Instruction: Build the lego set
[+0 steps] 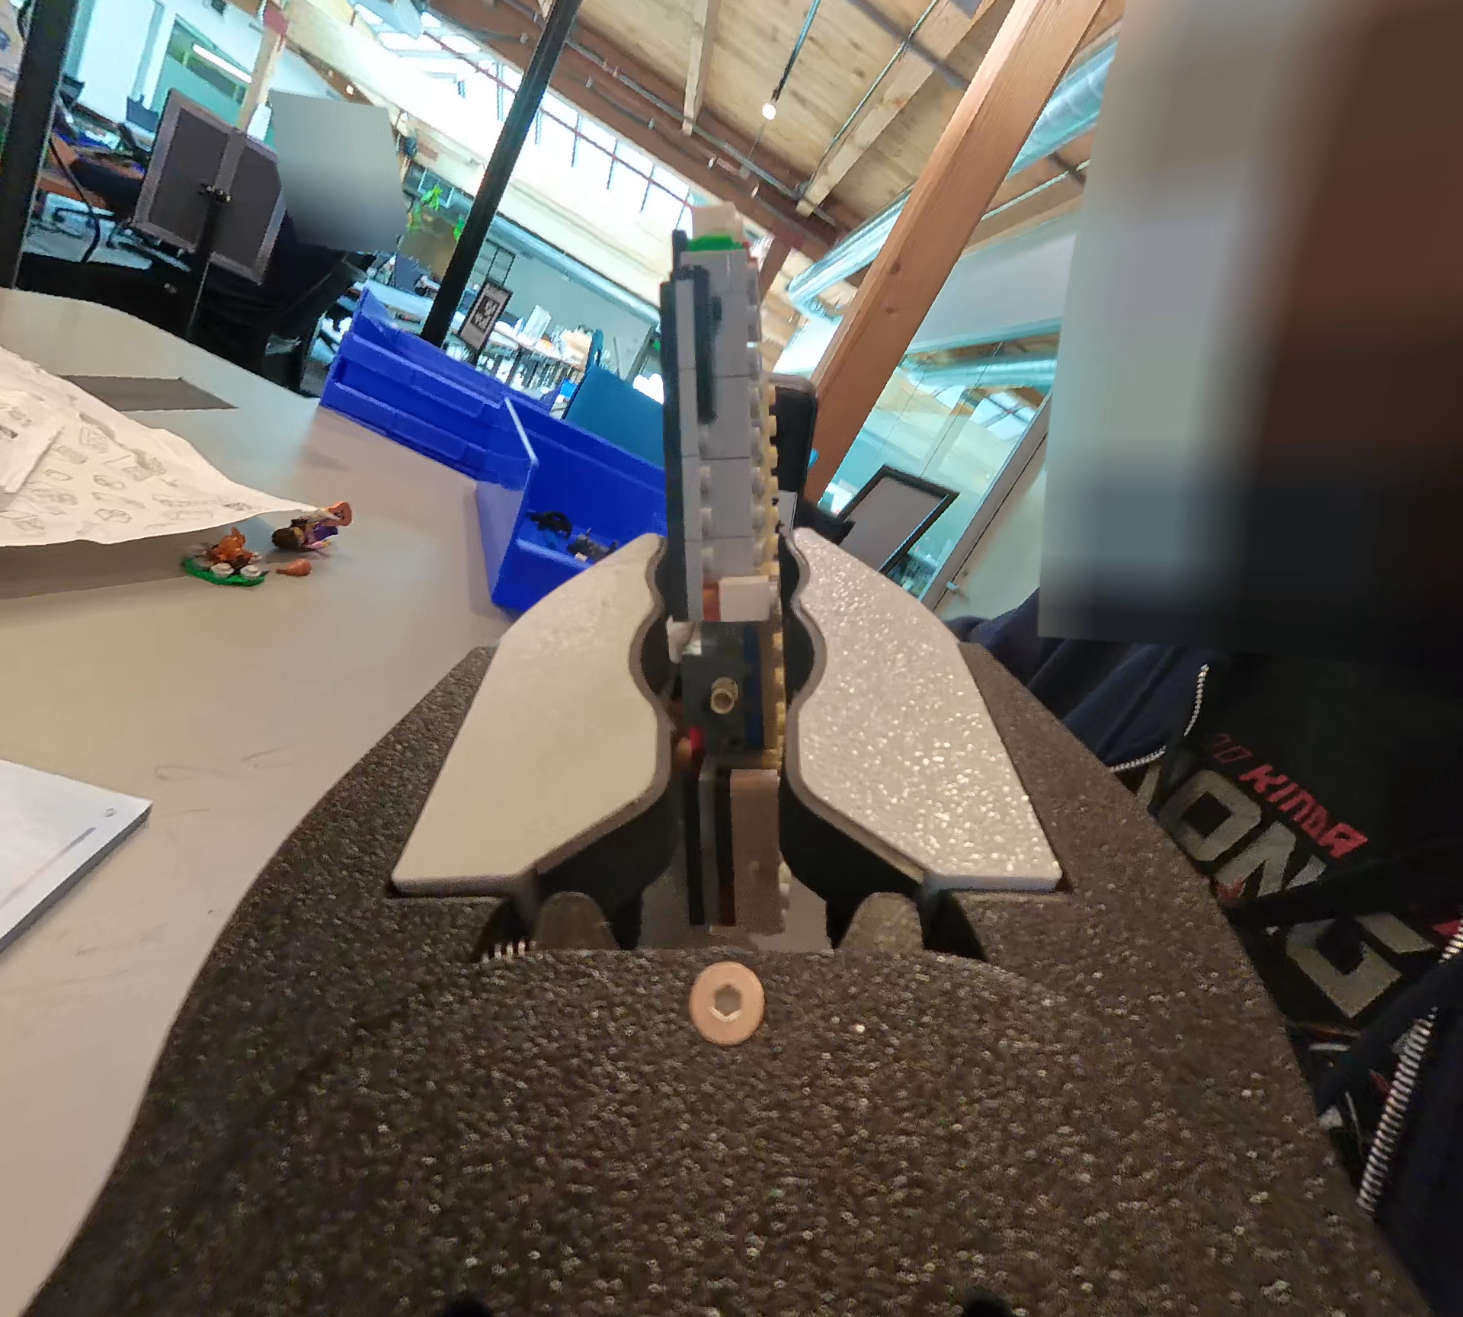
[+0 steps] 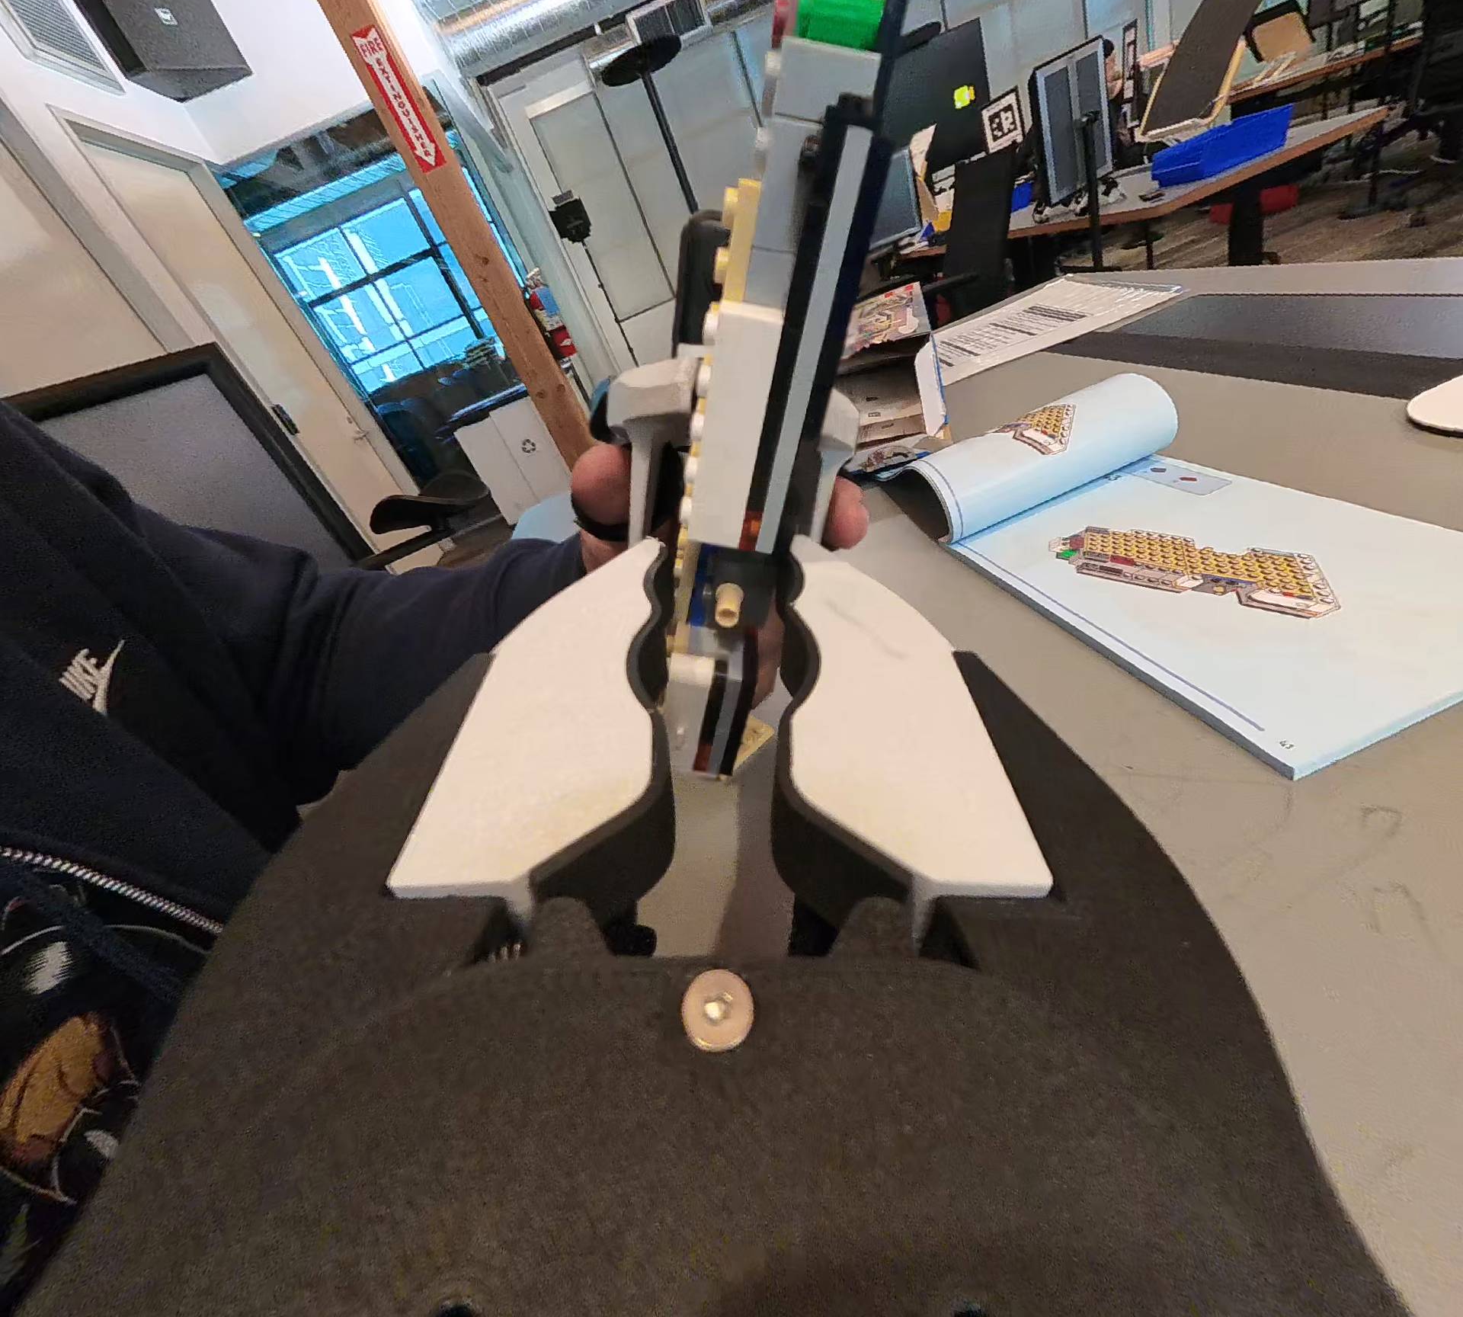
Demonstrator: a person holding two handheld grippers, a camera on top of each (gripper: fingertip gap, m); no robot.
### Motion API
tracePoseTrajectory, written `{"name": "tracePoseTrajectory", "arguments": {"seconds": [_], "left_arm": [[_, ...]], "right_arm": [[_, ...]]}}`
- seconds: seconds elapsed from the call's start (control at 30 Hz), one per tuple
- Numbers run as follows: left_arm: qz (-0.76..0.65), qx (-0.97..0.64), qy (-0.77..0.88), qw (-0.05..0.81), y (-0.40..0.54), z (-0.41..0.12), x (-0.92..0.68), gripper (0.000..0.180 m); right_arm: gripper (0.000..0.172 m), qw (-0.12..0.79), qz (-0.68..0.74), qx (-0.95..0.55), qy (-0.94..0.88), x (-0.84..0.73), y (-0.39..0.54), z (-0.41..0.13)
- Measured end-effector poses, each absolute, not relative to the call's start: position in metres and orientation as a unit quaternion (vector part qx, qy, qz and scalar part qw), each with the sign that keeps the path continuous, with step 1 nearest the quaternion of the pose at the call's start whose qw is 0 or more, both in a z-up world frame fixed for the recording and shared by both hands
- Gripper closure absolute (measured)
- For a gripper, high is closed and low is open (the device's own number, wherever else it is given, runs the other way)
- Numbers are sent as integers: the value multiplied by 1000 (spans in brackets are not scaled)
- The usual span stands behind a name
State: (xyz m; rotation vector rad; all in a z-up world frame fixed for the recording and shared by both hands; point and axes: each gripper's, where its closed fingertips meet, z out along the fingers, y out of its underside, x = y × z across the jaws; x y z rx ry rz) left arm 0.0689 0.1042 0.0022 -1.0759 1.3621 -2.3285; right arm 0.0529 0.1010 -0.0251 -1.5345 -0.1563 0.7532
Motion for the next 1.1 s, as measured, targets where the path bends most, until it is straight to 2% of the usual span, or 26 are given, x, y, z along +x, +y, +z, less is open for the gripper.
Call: {"name": "tracePoseTrajectory", "arguments": {"seconds": [0.13, 0.4, 0.63, 0.8, 1.1], "left_arm": [[-770, -379, 499, 122, 104, -4, 67, 146], [-728, -396, 554, 75, 90, -27, 64, 135], [-749, -384, 535, 71, 89, -23, 63, 136], [-779, -356, 513, 57, 84, -16, 60, 156], [-748, -360, 545, 122, 86, -18, 63, 157]], "right_arm": [[148, 658, 342, -667, -67, 54, 100, -23], [148, 659, 332, -670, -73, 54, 100, -25], [148, 669, 339, -657, -73, 53, 98, -20], [148, 682, 362, -632, -68, 54, 94, -11], [147, 692, 295, -654, -86, 60, 95, -11]]}}
